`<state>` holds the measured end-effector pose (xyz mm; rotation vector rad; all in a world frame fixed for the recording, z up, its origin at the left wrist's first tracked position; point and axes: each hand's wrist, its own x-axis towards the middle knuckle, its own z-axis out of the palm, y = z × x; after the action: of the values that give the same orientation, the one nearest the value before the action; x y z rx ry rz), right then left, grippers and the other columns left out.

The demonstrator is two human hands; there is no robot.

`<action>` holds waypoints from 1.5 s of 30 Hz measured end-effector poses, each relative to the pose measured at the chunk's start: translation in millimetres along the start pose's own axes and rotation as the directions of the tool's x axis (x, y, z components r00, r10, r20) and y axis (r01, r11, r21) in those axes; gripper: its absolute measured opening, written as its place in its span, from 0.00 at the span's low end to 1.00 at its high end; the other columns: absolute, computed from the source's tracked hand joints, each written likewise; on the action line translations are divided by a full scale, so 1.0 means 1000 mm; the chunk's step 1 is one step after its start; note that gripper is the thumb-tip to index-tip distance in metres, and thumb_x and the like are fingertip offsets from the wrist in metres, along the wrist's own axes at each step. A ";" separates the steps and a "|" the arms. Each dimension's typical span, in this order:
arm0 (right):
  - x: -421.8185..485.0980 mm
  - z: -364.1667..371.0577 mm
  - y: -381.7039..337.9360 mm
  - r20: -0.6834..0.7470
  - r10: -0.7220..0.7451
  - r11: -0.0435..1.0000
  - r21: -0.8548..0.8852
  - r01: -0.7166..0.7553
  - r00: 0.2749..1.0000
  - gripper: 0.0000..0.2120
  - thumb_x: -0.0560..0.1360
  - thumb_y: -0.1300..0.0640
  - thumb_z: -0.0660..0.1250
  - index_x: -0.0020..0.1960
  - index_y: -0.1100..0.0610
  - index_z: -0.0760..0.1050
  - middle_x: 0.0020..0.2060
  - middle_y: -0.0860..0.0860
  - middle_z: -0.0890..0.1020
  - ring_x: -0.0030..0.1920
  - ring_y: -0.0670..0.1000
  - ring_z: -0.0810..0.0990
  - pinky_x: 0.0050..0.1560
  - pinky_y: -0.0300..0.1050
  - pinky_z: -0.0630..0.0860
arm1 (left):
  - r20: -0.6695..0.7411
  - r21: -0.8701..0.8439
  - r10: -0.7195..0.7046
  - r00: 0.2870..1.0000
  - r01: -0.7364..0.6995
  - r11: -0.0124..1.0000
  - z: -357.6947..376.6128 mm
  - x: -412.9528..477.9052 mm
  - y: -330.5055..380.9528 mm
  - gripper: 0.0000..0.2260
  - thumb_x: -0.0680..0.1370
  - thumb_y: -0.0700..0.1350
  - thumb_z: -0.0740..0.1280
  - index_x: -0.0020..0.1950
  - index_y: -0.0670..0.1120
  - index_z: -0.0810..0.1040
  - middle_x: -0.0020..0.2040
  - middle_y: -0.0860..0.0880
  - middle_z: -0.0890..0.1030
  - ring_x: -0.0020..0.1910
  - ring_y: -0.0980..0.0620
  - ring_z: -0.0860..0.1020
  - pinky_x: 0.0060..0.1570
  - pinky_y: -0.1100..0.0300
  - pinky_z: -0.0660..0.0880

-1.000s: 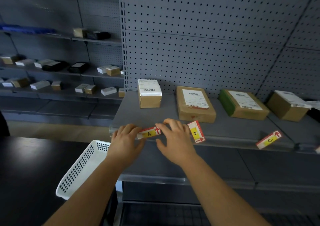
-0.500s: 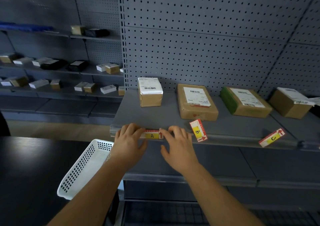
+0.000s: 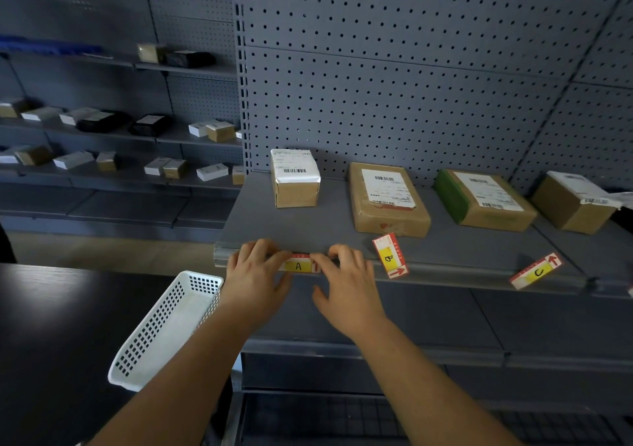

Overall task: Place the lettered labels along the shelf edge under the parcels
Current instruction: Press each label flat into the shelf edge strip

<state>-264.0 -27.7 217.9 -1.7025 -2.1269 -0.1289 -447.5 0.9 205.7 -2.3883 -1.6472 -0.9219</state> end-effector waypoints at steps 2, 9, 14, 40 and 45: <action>-0.001 0.001 0.000 0.000 0.005 1.000 0.002 -0.005 1.000 0.23 0.71 0.50 0.69 0.65 0.47 0.71 0.56 0.49 0.69 0.58 0.52 0.68 0.59 0.48 0.66 | 0.006 -0.002 -0.002 1.000 0.002 1.000 -0.001 0.001 0.000 0.15 0.72 0.53 0.66 0.57 0.51 0.78 0.52 0.50 0.74 0.52 0.47 0.71 0.53 0.46 0.69; 0.002 0.001 -0.006 -0.019 -0.024 1.000 -0.008 0.024 1.000 0.25 0.72 0.49 0.69 0.67 0.50 0.71 0.60 0.49 0.69 0.60 0.52 0.68 0.63 0.51 0.66 | 0.000 -0.005 0.006 1.000 -0.006 1.000 -0.002 0.000 0.000 0.15 0.72 0.51 0.69 0.58 0.51 0.77 0.53 0.50 0.74 0.52 0.47 0.71 0.53 0.47 0.68; 0.003 0.003 -0.009 0.005 -0.051 0.997 -0.061 0.051 0.999 0.26 0.73 0.49 0.68 0.69 0.52 0.70 0.61 0.49 0.71 0.61 0.53 0.70 0.63 0.52 0.66 | -0.003 -0.004 0.012 1.000 -0.013 1.000 -0.001 0.002 0.000 0.14 0.72 0.50 0.69 0.57 0.52 0.78 0.52 0.51 0.75 0.52 0.48 0.71 0.53 0.47 0.68; -0.006 0.007 -0.010 -0.020 -0.043 0.998 -0.037 0.042 0.999 0.26 0.71 0.50 0.69 0.68 0.52 0.70 0.61 0.49 0.70 0.60 0.53 0.70 0.63 0.51 0.67 | 0.026 -0.028 0.039 0.999 -0.039 0.999 -0.001 -0.004 -0.009 0.15 0.73 0.51 0.65 0.59 0.51 0.77 0.56 0.51 0.75 0.55 0.48 0.72 0.57 0.48 0.67; -0.004 0.004 -0.007 0.007 -0.067 0.998 -0.002 0.067 0.998 0.26 0.72 0.49 0.68 0.69 0.52 0.70 0.61 0.49 0.70 0.61 0.53 0.70 0.64 0.51 0.68 | 0.058 -0.022 0.032 0.998 -0.030 0.999 -0.006 -0.003 -0.008 0.15 0.72 0.49 0.69 0.59 0.51 0.77 0.56 0.51 0.75 0.55 0.48 0.72 0.57 0.47 0.67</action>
<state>-271.1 -31.8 213.6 -1.6353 -2.1908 -0.1442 -457.6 -0.7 207.0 -2.4697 -1.6231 -0.8770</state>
